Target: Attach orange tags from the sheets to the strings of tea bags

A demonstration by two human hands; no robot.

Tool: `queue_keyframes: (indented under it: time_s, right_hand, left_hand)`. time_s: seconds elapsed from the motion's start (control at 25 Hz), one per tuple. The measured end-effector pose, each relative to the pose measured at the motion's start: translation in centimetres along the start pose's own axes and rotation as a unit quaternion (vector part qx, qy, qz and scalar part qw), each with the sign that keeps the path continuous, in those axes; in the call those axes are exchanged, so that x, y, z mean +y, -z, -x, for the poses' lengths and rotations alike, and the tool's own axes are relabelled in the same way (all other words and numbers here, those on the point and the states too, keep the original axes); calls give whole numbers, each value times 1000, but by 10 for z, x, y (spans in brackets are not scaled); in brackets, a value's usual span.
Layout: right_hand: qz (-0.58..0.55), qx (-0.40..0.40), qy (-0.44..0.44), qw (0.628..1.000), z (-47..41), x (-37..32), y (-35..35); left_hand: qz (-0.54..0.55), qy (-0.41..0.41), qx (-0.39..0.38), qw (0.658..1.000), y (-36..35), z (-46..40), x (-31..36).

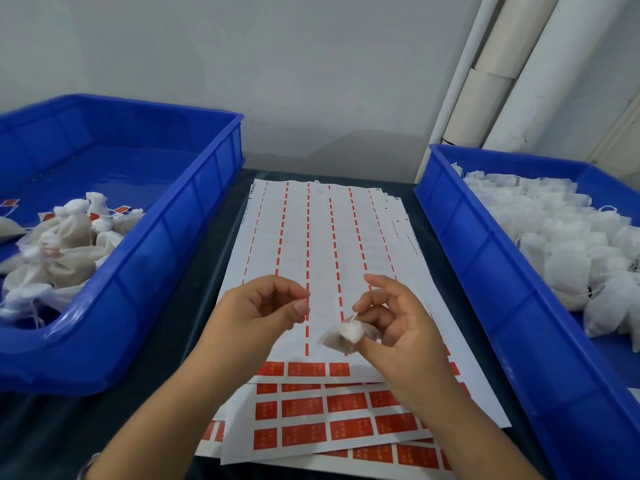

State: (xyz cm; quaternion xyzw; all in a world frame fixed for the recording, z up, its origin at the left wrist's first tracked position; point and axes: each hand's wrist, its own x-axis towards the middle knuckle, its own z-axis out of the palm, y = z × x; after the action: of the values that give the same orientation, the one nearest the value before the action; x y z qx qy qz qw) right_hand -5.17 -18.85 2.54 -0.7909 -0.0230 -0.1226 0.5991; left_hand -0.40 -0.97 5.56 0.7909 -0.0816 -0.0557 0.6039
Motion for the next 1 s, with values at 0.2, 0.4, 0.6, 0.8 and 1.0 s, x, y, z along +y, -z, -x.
queue_keyframes:
  time_s: [0.2, 0.4, 0.6, 0.8, 1.0]
  right_hand:
    - [19, 17, 53, 998, 2, -4, -3]
    - [36, 6, 72, 997, 3, -7, -4]
    - [45, 4, 55, 997, 5, -3, -4]
    - [49, 4, 15, 999, 9, 1, -3]
    - [41, -5, -20, 999, 7, 7, 0]
  left_hand:
    - [-51, -41, -84, 994, -3, 5, 6]
    - [-124, -119, -87, 981, -16, 10, 16]
    - [-151, -126, -53, 979, -25, 10, 9]
    - [-111, -64, 26, 991, -19, -1, 5]
    - [15, 38, 42, 998, -11, -12, -7]
